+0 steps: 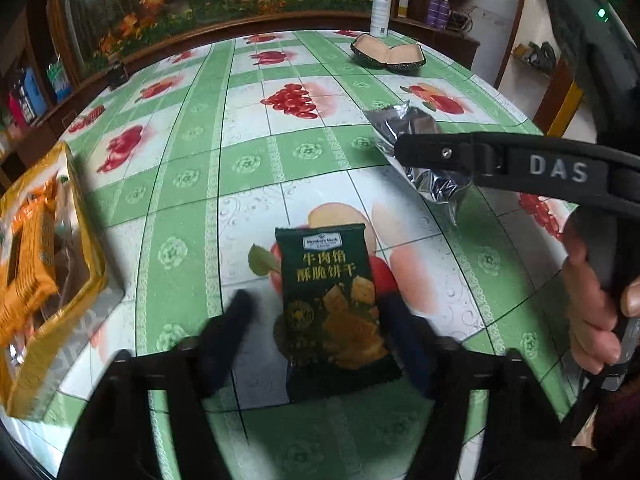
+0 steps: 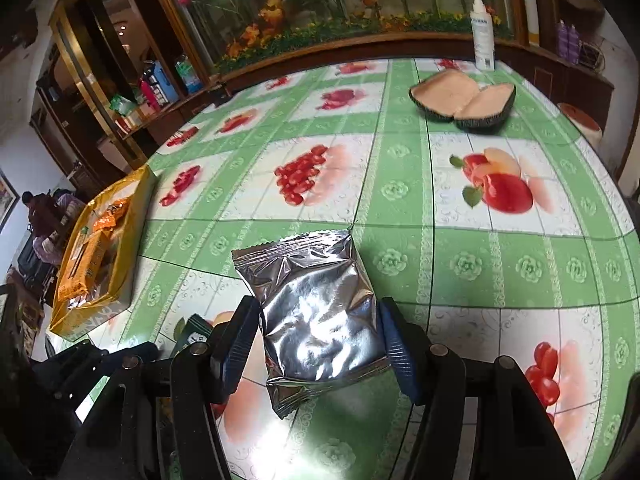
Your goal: Organize snacks
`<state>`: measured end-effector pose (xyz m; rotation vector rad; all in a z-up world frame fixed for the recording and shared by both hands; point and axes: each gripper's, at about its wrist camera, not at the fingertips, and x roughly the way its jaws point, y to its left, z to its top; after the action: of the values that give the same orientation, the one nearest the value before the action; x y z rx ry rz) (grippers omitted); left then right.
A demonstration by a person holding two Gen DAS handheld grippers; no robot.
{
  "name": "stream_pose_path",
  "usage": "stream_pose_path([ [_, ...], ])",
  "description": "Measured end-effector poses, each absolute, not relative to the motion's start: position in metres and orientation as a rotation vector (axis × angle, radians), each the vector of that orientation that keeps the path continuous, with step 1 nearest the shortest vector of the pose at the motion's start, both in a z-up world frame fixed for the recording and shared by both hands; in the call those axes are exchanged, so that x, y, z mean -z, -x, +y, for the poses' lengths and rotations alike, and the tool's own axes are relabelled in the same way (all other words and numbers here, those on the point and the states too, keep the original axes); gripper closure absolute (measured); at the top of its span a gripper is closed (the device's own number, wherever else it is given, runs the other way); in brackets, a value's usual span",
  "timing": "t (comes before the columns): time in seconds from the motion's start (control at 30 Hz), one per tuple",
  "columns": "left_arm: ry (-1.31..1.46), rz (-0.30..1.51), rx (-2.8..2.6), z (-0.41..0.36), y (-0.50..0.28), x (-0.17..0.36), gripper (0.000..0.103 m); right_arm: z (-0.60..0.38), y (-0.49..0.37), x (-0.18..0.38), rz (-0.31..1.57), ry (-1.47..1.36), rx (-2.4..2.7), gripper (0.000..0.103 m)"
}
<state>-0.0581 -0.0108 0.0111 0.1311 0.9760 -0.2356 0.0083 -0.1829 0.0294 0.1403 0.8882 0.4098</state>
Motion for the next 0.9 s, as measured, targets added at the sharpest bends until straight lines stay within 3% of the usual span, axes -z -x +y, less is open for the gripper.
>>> stream_pose_path([
  [0.07, -0.142, 0.971, 0.237, -0.012, 0.054, -0.012, 0.056, -0.182, -0.007, -0.032, 0.872, -0.142, -0.426, 0.038],
  [0.13, -0.149, 0.967, 0.234, -0.011, 0.049, -0.012, 0.059, -0.182, -0.006, -0.032, 0.866, -0.144, -0.435, 0.038],
  [0.9, -0.152, 0.810, 0.082, 0.021, 0.051, -0.034, 0.060, -0.168, 0.000, -0.030, 0.845, -0.094, -0.458, 0.038],
])
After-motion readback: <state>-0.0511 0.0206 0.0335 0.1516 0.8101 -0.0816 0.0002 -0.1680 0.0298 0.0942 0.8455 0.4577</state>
